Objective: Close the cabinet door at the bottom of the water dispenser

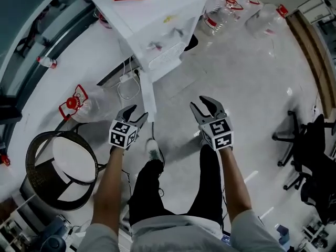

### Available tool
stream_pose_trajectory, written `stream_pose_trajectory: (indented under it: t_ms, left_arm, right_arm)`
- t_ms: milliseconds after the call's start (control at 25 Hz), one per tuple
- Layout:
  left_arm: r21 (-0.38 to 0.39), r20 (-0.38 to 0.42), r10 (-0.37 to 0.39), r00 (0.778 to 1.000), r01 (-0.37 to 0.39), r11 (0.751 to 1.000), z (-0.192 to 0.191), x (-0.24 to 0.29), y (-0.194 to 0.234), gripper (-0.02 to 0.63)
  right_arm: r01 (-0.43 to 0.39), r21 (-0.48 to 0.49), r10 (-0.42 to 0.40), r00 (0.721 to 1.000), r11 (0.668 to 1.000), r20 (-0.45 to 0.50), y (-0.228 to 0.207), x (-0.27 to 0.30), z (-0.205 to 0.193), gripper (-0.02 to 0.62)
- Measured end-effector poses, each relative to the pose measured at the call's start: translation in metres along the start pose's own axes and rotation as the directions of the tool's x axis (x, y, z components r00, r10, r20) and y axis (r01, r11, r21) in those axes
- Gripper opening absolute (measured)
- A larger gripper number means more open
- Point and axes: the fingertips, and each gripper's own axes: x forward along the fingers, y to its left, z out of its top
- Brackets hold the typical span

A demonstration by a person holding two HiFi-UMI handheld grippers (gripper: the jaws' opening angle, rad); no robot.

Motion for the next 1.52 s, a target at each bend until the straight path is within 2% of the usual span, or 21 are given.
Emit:
stream_pose_trajectory:
  t_ms: [80,240,360,520,600,720,840,960,1120,1360,1520]
  left_arm:
    - [-0.029,-0.059,-0.008,0.998,0.007,1.000,-0.040,0.023,-0.005,0.265]
    - [-0.132,-0.179,0.013,0.984,-0.037,0.991,-0.108,0.061,-0.003,0.272]
    - [-0.230,-0.208,-0.002,0.978,-0.047,0.972,-0.136,0.080,-0.006,0.272]
    - [-0.314,-0.245,0.024,0.969,-0.103,0.944,-0.159,0.094,-0.013,0.268]
    - [-0.342,-0.251,0.040,0.967,-0.127,0.931,-0.165,0.099,-0.018,0.245]
    - [-0.369,-0.250,0.091,0.964,-0.181,0.912,-0.166,0.102,-0.021,0.194]
    - [-0.383,-0.271,0.128,0.954,-0.229,0.895,-0.164,0.105,-0.023,0.190]
    - [-0.421,-0.285,0.124,0.950,-0.240,0.875,-0.159,0.115,-0.033,0.190]
    - [-0.503,-0.283,0.121,0.952,-0.254,0.826,-0.142,0.137,-0.050,0.192]
    - [-0.633,-0.237,0.141,0.961,-0.263,0.728,-0.110,0.185,-0.076,0.210]
    - [-0.718,-0.185,0.134,0.973,-0.228,0.658,-0.081,0.224,-0.091,0.224]
  right_arm:
    - [-0.029,0.031,0.031,0.999,0.999,-0.042,0.000,0.014,-0.037,0.195]
    - [-0.055,0.063,0.061,0.992,0.997,-0.108,-0.005,0.036,-0.095,0.196]
    - [-0.059,0.081,0.069,0.990,0.995,-0.127,-0.008,0.044,-0.116,0.197]
    - [-0.062,0.106,0.076,0.989,0.992,-0.129,-0.010,0.039,-0.127,0.196]
    - [-0.060,0.115,0.074,0.989,0.992,-0.127,-0.014,0.033,-0.129,0.193]
    - [-0.048,0.121,0.063,0.990,0.991,-0.123,-0.023,0.021,-0.131,0.193]
    - [-0.033,0.125,0.050,0.990,0.992,-0.130,-0.033,0.007,-0.138,0.193]
    - [-0.008,0.130,0.027,0.989,0.991,-0.143,-0.047,-0.007,-0.149,0.193]
    - [0.027,0.149,-0.003,0.988,0.988,-0.157,-0.068,-0.024,-0.154,0.193]
    - [0.083,0.163,-0.061,0.988,0.983,-0.140,-0.108,-0.045,-0.152,0.193]
    - [0.089,0.174,-0.065,0.989,0.981,-0.136,-0.138,-0.043,-0.156,0.193]
